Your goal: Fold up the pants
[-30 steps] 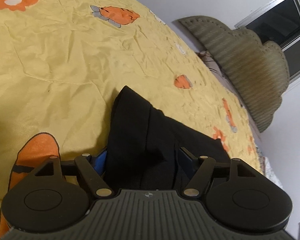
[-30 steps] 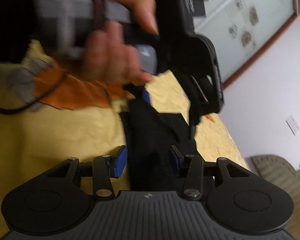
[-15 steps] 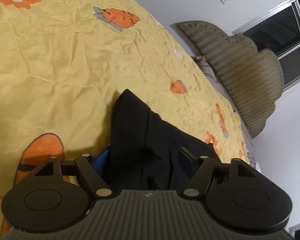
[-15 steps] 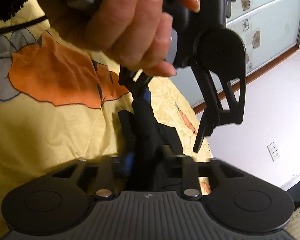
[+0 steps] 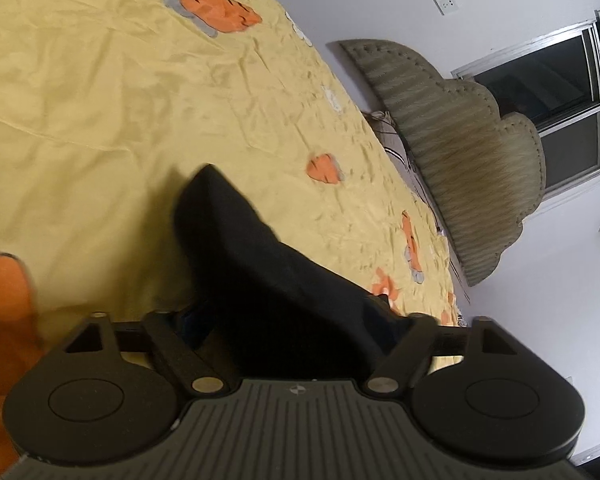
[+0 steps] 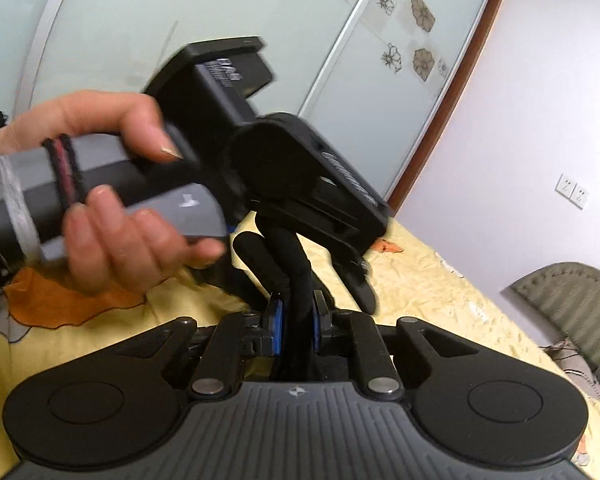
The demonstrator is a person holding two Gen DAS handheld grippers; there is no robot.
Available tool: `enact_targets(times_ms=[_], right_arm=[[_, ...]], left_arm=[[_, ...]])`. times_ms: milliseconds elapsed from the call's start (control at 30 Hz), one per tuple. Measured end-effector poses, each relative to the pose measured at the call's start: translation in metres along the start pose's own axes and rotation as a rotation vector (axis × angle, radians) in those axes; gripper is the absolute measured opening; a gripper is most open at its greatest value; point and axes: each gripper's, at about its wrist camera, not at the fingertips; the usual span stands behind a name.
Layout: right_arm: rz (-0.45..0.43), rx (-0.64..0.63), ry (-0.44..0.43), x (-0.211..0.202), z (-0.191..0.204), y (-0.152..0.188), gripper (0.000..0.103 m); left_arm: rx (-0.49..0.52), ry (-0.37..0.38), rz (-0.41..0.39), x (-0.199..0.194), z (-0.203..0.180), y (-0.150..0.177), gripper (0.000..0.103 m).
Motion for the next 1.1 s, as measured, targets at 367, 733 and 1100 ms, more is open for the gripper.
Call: enact_targets(times_ms=[367, 733, 1100], right_arm=[[0.076, 0.305, -0.14, -0.03, -0.082, 0.019, 0.014], [0.106, 0.427, -0.192, 0.0, -0.086, 0.022, 0.014], [0.038, 0.719, -0.295, -0.033, -0.134, 0.056, 0.014]], left_arm=[[0.066, -0.179, -0.08, -0.005, -0.016, 0.014, 0.02], [0.342, -0.449, -0.257, 0.003, -0.101, 0.078, 0.019], [0.479, -0.549, -0.291, 0.035, -0.169, 0.116, 0.019]])
Point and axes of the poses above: each gripper's, at about its wrist camera, not at the fingertips, and x roughly the way its jaws point, z to its left, y to its underside, and after that the axes turned 10 degrees about z, right-handed
